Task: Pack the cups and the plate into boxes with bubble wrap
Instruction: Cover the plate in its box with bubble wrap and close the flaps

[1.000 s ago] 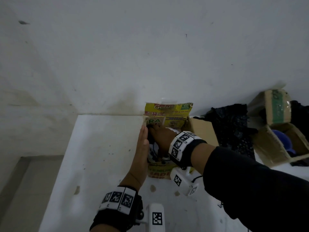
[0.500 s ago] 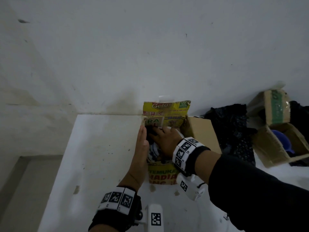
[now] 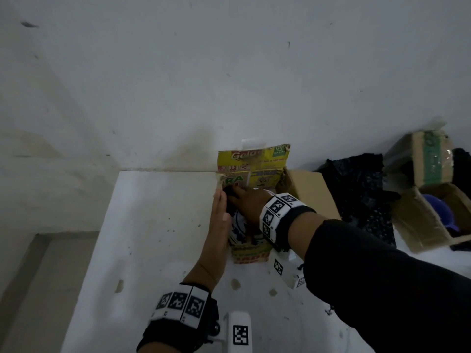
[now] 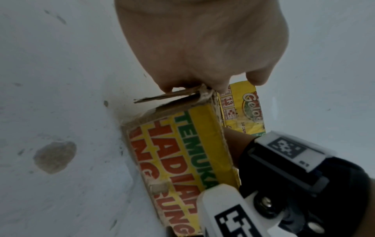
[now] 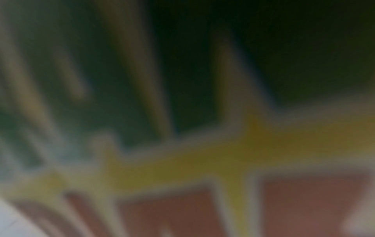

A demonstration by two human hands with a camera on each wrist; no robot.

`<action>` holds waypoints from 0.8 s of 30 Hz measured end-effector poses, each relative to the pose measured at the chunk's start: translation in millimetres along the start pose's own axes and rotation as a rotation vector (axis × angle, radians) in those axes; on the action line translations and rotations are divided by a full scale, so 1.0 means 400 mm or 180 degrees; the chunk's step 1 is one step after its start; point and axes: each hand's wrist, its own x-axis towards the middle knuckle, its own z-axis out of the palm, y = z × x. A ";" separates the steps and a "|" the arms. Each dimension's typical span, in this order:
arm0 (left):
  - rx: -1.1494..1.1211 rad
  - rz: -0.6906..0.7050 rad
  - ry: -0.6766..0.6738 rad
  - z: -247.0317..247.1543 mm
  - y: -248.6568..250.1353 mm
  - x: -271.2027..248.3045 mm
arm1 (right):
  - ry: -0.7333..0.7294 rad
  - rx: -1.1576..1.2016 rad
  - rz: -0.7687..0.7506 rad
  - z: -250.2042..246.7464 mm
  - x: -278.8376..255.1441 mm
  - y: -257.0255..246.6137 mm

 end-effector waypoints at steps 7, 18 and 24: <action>0.0003 -0.0017 -0.0045 -0.004 0.002 -0.003 | 0.0068 -0.0111 0.0053 0.004 -0.001 -0.009; 0.0790 0.0177 0.0223 -0.014 0.018 0.003 | 0.0371 0.0838 0.0036 -0.008 -0.109 -0.031; 0.2153 0.0568 0.0595 0.034 0.086 0.007 | 0.1153 0.1401 0.0137 -0.066 -0.293 0.024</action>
